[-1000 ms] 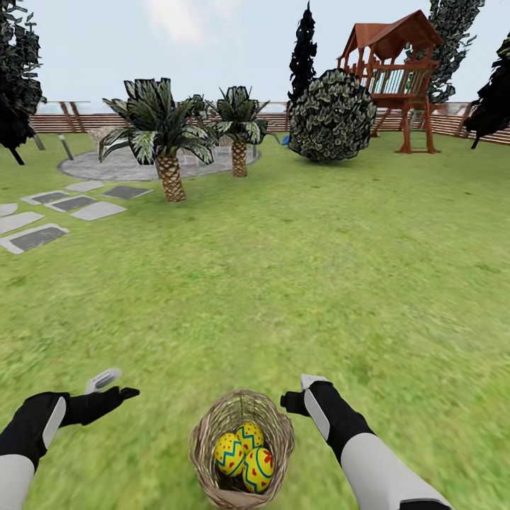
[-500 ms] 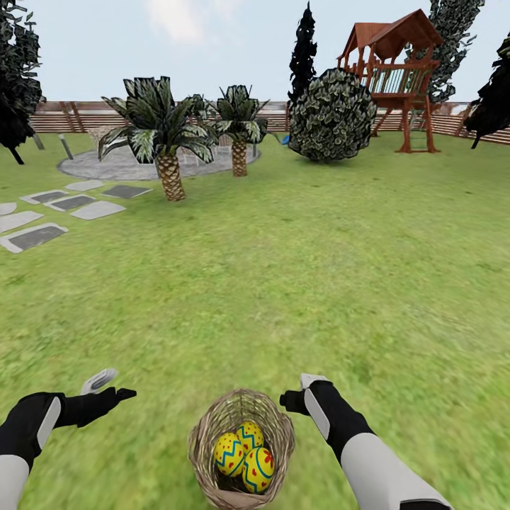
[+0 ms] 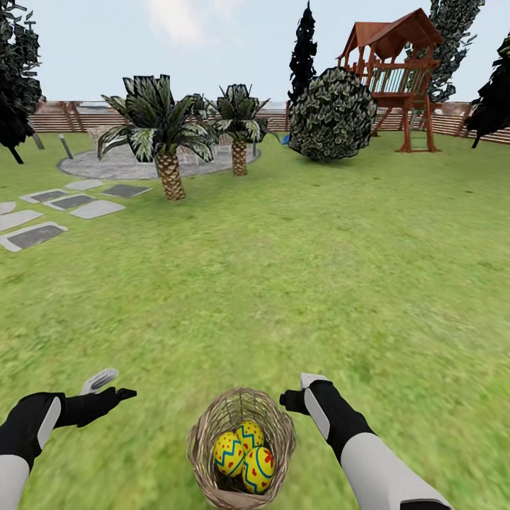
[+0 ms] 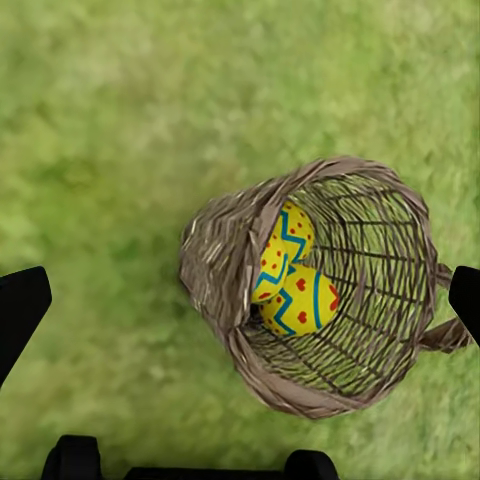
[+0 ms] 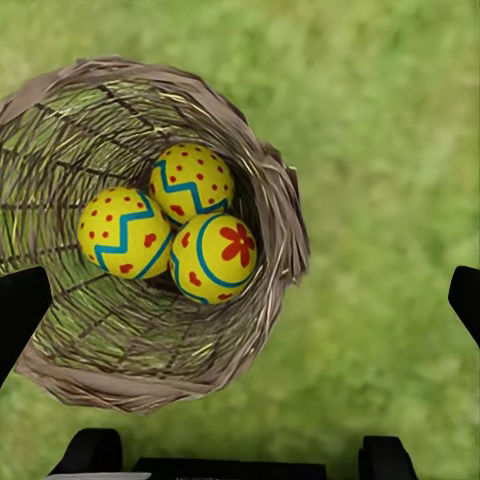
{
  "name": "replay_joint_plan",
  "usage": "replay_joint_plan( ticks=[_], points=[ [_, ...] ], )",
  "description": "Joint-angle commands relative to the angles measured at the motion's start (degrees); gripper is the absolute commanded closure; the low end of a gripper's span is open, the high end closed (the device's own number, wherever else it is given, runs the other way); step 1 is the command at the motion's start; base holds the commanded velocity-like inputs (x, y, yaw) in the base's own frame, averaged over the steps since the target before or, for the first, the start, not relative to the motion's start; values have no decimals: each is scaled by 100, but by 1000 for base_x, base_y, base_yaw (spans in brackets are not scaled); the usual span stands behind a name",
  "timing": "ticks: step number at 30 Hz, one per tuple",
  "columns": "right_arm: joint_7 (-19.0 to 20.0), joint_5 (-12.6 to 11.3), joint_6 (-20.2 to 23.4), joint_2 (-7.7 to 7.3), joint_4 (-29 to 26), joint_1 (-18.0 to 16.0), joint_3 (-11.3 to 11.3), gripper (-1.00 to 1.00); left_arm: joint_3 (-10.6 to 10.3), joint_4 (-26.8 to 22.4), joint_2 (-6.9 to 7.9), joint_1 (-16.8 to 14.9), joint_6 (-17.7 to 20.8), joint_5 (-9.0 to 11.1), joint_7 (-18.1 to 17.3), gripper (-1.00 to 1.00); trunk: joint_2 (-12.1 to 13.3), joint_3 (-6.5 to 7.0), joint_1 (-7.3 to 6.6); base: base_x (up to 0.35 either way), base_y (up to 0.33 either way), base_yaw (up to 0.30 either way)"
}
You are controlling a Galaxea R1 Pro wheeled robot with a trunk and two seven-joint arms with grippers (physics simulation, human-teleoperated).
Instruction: Take the three Easter eggs out of the wicker basket on the lawn in the garden, then place them on the lawn next to a single tree (choose any tree) so that all three eggs are next to the same tree and none are left in the basket.
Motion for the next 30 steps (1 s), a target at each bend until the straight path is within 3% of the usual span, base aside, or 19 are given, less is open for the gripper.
replay_joint_plan(
  ticks=[1, 16, 23, 30],
  points=[
    [-44, -61, 20, 3, -9, -2, -10, -100, 20, -3, -1, -5, 45, 4, -17, -100, -46, -24, 23, 0, 0, 0],
    [-38, -64, -219, 3, -18, 0, 9, -100, 20, -3, -2, -5, 31, 1, -9, -100, -647, -294, 352, 0, 0, 0],
    [-71, -76, -230, 3, -18, -2, 341, -100, 20, -3, -9, -5, 27, -3, -8, -100, -928, -419, 506, 0, 0, 0],
    [-85, -79, -213, 3, -11, -2, 398, -100, 20, -3, -11, -5, 27, -5, -8, -100, -1209, -545, 660, 0, 0, 0]
  ],
)
